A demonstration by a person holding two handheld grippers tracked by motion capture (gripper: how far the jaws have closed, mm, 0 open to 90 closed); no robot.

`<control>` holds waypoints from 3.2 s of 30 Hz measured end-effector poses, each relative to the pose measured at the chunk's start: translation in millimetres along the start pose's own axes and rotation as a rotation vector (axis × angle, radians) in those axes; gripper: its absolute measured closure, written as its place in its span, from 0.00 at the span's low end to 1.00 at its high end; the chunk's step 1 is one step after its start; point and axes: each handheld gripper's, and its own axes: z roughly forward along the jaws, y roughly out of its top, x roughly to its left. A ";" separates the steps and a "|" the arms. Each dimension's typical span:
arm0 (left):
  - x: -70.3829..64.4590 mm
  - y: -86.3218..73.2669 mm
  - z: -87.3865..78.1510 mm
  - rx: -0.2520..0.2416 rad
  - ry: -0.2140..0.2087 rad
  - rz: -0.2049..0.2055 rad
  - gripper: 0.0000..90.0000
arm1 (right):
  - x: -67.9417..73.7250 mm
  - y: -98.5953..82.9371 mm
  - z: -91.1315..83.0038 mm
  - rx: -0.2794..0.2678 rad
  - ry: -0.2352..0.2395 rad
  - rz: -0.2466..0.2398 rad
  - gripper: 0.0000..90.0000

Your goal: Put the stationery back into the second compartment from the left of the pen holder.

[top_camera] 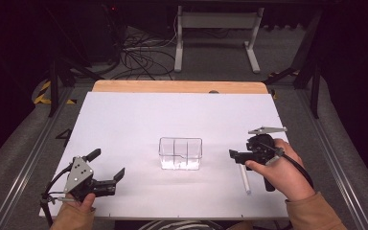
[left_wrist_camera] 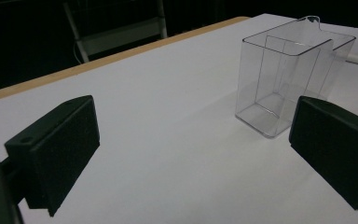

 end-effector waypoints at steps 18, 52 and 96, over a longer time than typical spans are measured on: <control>0.0 -0.2 -0.3 0.001 0.000 -0.003 0.03 | -2.5 -10.0 29.7 0.293 -0.145 0.098 0.40; -0.4 -0.6 0.5 0.009 0.005 0.004 0.03 | -9.4 -1.2 63.1 0.516 -0.286 0.279 0.87; -0.6 -0.7 0.7 0.008 0.005 0.003 0.03 | -7.2 15.9 5.1 0.114 -0.196 0.085 0.88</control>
